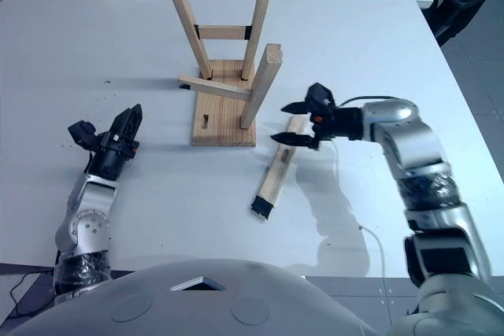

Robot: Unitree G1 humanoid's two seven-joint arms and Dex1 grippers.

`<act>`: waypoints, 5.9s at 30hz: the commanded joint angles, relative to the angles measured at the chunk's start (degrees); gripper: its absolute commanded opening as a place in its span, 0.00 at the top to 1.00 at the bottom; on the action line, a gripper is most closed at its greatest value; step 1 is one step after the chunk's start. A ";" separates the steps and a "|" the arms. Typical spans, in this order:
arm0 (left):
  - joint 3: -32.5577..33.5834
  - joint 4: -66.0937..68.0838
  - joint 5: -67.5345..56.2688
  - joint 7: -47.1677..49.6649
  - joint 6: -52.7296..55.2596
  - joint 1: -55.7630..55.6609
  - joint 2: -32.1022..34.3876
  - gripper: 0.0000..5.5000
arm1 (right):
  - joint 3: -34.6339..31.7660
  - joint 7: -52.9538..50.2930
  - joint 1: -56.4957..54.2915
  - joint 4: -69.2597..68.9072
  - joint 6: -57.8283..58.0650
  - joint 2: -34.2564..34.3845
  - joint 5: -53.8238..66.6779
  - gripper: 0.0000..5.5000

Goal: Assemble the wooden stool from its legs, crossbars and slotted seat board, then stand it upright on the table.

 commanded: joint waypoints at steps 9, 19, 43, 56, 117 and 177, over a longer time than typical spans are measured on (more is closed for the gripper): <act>-1.53 -18.62 -3.75 7.23 9.51 8.60 2.73 0.58 | 15.62 -1.97 4.85 -24.43 -0.40 0.47 -7.19 0.24; -3.96 -22.03 -2.73 11.05 7.67 12.51 -1.72 0.58 | 26.97 1.98 1.07 -15.19 -9.73 -1.77 -21.49 0.24; -11.37 -16.65 2.37 12.17 -7.40 13.43 -11.74 0.58 | 8.84 8.49 -8.78 7.68 -25.93 -8.07 -18.93 0.24; -8.58 -17.48 -0.96 13.10 -3.00 11.91 -5.45 0.58 | -11.31 -40.54 11.21 -27.12 43.27 28.03 -26.41 0.24; -2.12 7.17 -3.08 11.69 31.72 -60.10 26.00 0.58 | -27.22 -50.51 -38.80 4.87 12.05 35.49 16.78 0.63; -1.62 -15.16 -40.80 -11.33 27.84 -47.26 26.10 0.60 | -7.34 7.82 -33.95 8.19 8.78 14.17 19.37 0.63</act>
